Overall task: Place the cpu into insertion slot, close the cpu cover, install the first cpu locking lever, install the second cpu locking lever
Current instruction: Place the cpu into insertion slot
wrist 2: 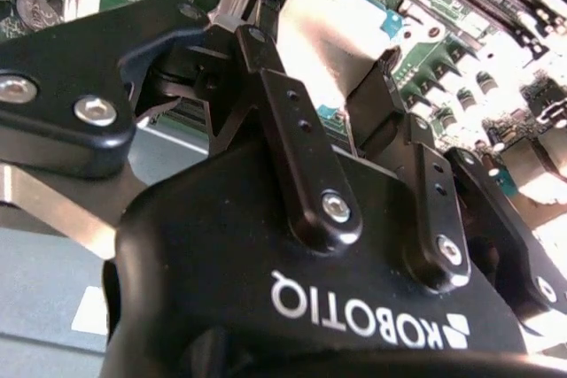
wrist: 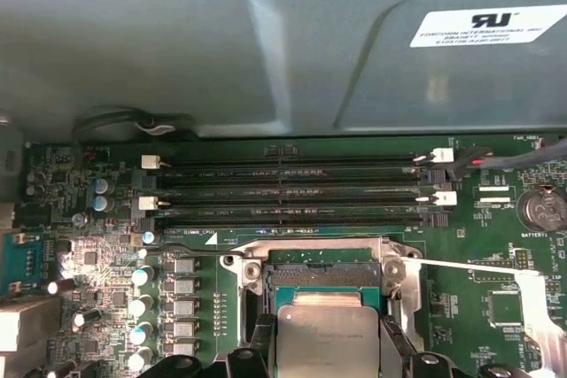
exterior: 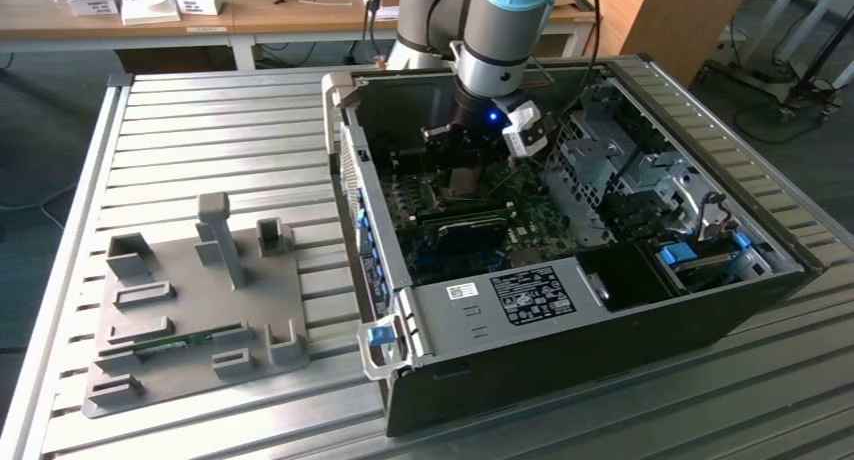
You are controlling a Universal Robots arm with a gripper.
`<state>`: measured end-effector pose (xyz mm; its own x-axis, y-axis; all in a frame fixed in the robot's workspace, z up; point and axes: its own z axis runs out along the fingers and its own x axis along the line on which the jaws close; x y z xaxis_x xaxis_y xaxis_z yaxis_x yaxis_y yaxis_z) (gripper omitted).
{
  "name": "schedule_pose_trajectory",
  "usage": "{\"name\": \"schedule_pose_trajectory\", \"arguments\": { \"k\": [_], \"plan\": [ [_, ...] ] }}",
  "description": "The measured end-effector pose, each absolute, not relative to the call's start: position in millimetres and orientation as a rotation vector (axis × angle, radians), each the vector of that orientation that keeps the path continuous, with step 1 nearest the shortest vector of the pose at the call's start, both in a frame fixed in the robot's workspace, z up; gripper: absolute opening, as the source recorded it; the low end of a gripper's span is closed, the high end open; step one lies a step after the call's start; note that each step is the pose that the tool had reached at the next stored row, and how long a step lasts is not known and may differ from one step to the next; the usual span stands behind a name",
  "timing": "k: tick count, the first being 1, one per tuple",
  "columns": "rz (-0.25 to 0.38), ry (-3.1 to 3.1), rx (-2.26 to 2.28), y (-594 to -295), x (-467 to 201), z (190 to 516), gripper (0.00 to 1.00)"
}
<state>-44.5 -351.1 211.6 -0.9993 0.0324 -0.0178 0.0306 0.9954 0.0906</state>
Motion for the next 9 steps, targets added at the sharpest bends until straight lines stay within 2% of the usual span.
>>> {"name": "schedule_pose_trajectory", "arguments": {
  "k": [9],
  "plan": [
    [0.141,3.119,0.049,-351.0,-44.5,210.6,0.54]
  ]
}}
